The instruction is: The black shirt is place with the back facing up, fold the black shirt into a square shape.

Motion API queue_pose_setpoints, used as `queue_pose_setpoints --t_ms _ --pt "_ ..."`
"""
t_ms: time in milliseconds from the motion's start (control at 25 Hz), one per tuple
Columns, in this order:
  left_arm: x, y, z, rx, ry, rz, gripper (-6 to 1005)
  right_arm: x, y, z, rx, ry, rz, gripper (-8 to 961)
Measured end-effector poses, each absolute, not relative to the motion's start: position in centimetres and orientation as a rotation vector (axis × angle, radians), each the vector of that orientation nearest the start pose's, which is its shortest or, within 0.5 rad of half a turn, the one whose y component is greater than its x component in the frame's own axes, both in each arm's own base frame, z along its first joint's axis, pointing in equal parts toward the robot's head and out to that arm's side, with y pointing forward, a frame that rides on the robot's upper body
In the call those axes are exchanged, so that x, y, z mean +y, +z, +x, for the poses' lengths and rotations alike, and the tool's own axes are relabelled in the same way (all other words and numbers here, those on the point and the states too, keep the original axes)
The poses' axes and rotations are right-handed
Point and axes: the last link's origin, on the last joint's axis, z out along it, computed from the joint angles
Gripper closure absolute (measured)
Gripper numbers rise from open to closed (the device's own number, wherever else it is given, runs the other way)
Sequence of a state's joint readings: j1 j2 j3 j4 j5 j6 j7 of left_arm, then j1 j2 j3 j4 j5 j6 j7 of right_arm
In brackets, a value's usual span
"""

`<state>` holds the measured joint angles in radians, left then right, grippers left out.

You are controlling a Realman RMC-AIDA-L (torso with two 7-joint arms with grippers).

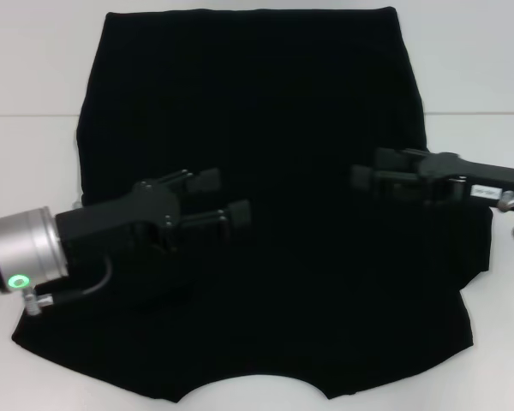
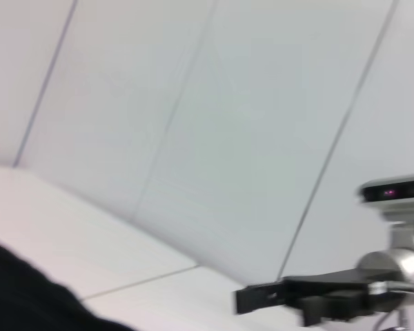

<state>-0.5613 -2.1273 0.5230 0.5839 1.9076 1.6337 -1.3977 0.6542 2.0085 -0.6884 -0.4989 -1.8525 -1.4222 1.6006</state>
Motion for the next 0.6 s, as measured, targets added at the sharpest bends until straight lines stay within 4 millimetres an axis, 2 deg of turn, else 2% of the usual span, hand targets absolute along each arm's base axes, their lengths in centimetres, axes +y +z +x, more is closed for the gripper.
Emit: queue_pose_setpoints --t_ms 160,400,600 --pt "32.8 -1.7 -23.2 -0.663 -1.077 -2.623 148 38.2 3.6 26.6 1.143 0.807 -2.429 36" --pt "32.2 -3.0 -22.7 -0.59 -1.046 -2.687 47 37.5 6.9 30.9 1.399 0.649 -2.24 36" --pt "31.6 -4.0 -22.4 -0.491 -0.996 -2.762 51 36.3 8.2 33.4 1.554 0.543 -2.124 37"
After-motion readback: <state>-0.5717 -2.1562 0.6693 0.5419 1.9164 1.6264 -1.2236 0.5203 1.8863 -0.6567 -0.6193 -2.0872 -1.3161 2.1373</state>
